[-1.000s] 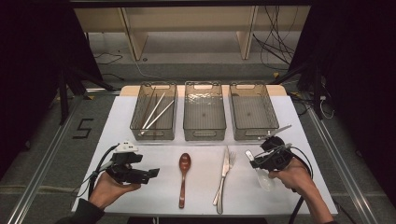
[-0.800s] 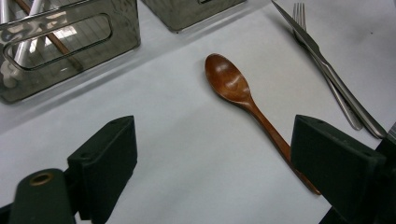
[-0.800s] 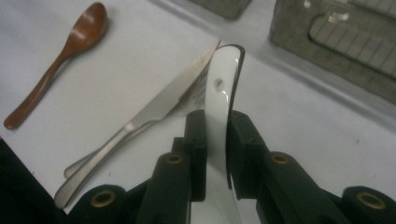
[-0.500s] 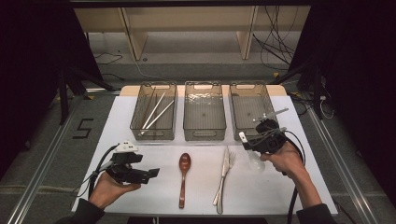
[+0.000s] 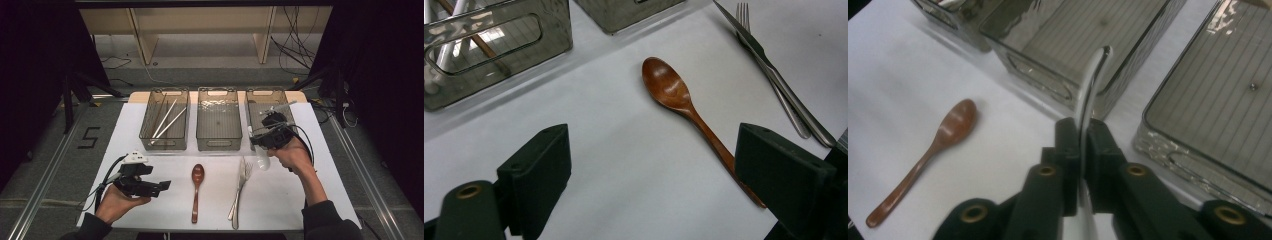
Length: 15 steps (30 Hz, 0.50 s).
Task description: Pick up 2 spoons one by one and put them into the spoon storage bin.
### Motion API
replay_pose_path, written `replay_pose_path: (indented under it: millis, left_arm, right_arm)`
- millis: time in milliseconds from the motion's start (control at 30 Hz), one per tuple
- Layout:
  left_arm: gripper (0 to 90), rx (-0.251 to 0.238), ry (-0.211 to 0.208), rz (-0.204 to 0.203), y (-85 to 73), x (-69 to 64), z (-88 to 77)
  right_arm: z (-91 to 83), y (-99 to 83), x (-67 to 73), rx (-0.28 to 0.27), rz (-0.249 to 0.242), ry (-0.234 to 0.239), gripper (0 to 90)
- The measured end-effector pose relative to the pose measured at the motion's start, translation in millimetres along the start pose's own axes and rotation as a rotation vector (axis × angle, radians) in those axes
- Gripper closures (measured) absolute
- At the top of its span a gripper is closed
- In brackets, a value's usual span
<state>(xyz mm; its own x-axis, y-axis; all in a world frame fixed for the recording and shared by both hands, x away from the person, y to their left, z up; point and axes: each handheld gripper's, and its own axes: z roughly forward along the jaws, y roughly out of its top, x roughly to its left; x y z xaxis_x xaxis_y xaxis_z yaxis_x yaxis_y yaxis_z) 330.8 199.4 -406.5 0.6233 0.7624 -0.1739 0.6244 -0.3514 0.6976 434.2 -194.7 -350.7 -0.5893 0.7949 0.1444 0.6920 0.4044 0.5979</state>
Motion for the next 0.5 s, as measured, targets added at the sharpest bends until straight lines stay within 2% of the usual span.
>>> replay_pose_path:
  millis: [233, 500]
  left_arm:
    - [14.6, 0.001, -0.001, 0.000, -0.1, 0.3, -0.2]
    - [14.6, -0.001, -0.001, 0.000, -0.3, 0.5, -0.9]
  right_arm:
    - [5.7, 18.4, 2.6, -0.004, -0.002, 0.005, 86.7]
    - [15.7, 39.2, 6.3, 0.007, -0.014, -0.015, 86.7]
